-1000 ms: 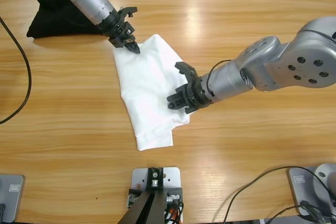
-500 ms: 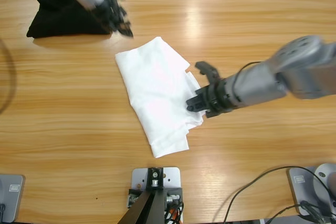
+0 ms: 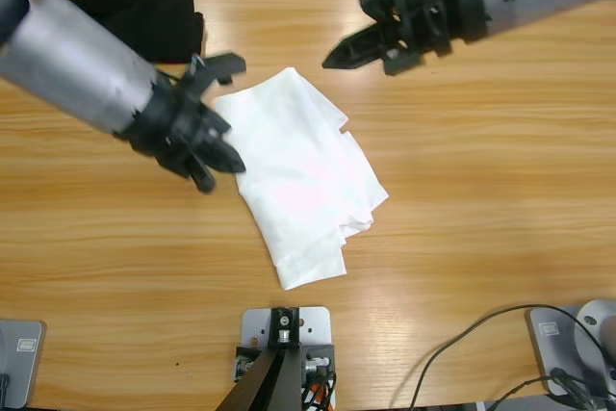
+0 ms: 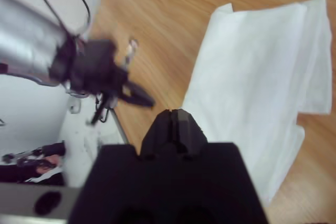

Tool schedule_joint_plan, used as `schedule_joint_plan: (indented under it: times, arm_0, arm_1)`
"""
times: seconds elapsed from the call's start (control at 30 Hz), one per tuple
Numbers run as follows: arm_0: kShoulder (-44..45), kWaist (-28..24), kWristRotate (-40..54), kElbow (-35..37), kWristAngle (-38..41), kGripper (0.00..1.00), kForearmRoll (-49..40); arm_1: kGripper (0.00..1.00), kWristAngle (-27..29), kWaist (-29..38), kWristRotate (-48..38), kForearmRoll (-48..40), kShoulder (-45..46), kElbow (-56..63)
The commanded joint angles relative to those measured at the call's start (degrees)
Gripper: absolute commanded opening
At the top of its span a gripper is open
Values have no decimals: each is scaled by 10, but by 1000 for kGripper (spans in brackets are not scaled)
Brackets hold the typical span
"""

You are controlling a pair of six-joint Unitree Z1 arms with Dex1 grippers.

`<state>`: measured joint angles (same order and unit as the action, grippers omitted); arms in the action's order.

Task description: Fold clothes

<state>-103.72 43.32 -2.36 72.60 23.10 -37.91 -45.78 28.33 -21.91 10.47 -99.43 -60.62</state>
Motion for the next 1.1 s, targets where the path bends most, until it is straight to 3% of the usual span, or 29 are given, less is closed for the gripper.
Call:
schedule_joint_plan:
  times: [0.03,0.17,0.43,1.1]
  arm_0:
    - [-46,80,-87,-11,-55,0,75]
    - [-56,117,-164,-40,-89,0,145]
    - [-77,176,-172,-107,-61,0,204]
    - [-91,138,-190,-125,-85,0,228]
  arm_1:
    - [0,-89,-19,8,22,-181,-87]
    - [0,-112,-35,13,22,-223,-92]
    - [0,-156,-35,21,22,-276,-100]
    - [0,-186,-12,29,35,-354,-158]
